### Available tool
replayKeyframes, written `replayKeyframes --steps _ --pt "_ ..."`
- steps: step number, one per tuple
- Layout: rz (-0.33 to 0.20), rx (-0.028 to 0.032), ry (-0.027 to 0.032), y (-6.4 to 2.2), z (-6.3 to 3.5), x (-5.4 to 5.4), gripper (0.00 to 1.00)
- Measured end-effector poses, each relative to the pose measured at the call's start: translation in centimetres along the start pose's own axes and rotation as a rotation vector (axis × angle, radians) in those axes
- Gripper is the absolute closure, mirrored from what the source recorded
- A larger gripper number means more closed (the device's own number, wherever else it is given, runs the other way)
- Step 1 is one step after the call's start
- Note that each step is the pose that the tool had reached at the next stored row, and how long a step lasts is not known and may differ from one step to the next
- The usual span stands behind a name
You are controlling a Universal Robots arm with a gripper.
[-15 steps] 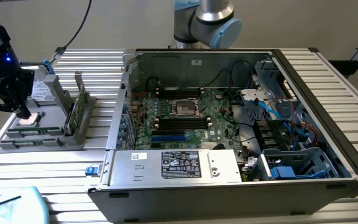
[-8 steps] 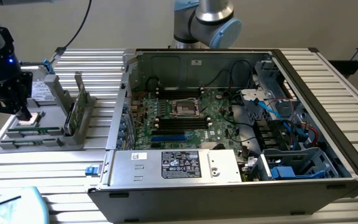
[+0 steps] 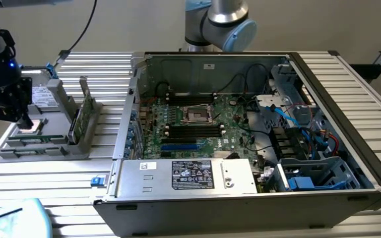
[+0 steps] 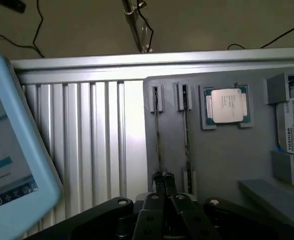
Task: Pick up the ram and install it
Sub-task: 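Pick up the ram and move it above insertion slot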
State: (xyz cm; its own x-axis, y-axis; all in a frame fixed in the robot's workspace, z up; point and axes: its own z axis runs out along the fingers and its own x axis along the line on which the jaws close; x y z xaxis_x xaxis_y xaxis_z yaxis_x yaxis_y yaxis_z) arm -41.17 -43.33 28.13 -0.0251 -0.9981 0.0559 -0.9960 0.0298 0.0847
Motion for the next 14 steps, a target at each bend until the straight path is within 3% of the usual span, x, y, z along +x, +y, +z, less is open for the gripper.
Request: replayKeyframes --steps 5,14 --pt "-0.036 0.0021 0.0030 0.33 0.13 -0.14 0.90" --pt "-0.038 0.0022 0.0032 0.37 0.13 -0.14 0.90"
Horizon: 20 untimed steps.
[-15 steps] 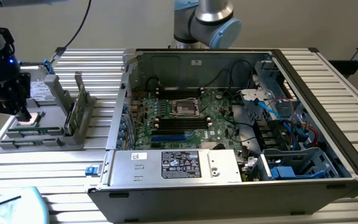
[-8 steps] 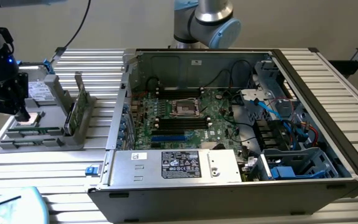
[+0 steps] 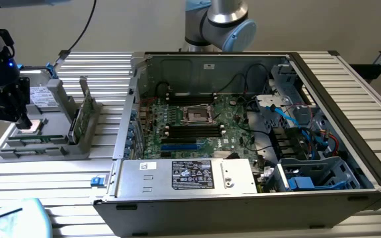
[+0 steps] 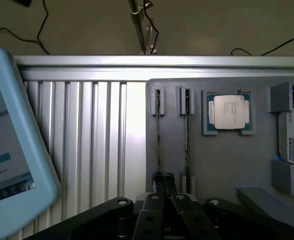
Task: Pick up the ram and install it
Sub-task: 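Pick up the ram and move it above insertion slot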
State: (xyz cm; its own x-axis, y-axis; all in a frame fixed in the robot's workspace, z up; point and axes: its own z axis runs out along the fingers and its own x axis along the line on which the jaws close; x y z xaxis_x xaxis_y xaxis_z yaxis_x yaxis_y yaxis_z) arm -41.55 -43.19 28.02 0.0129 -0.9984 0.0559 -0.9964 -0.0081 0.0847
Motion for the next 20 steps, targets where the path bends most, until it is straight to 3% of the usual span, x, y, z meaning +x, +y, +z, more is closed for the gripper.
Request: replayKeyframes --steps 6,10,14,20 --pt "0.000 0.0000 0.0000 0.00 0.00 0.0 0.88" --pt "0.000 0.0000 0.0000 0.00 0.00 0.0 0.69" --pt "0.000 0.0012 0.0000 0.09 0.21 0.0 0.69" --pt "-0.004 0.0067 0.0004 0.44 1.31 -0.1 0.69"
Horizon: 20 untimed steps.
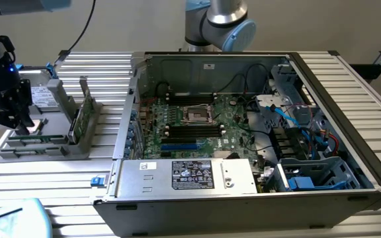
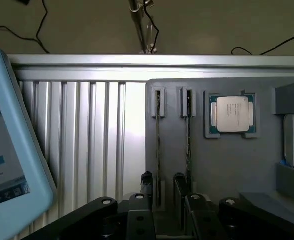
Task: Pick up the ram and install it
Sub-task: 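Pick up the ram and move it above insertion slot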
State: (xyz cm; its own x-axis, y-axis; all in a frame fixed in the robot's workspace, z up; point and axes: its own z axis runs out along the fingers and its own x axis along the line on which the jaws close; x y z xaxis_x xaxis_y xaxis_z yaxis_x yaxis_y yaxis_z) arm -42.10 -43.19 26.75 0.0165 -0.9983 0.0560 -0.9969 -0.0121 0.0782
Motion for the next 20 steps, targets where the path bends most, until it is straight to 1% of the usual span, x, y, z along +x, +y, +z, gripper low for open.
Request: replayKeyframes --steps 4,15,20 --pt "-0.010 0.0021 0.0006 0.20 0.76 0.0 0.69" --pt "-0.055 0.0048 0.0041 0.49 2.74 -0.2 0.69" --pt "-0.068 0.0055 0.0052 0.53 3.38 -0.2 0.69"
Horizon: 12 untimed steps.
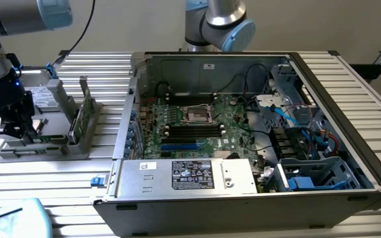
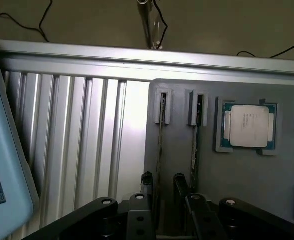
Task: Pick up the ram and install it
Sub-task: 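Pick up the ram and move it above insertion slot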
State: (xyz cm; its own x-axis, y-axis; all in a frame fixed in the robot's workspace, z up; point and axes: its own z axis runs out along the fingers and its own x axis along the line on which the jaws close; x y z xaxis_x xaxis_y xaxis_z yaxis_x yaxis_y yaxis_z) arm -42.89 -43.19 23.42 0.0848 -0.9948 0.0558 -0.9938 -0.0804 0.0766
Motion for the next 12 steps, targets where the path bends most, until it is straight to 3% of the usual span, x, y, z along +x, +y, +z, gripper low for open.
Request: replayKeyframes --steps 12 --pt "-0.028 0.0016 0.0021 -0.14 1.89 -0.1 0.69"
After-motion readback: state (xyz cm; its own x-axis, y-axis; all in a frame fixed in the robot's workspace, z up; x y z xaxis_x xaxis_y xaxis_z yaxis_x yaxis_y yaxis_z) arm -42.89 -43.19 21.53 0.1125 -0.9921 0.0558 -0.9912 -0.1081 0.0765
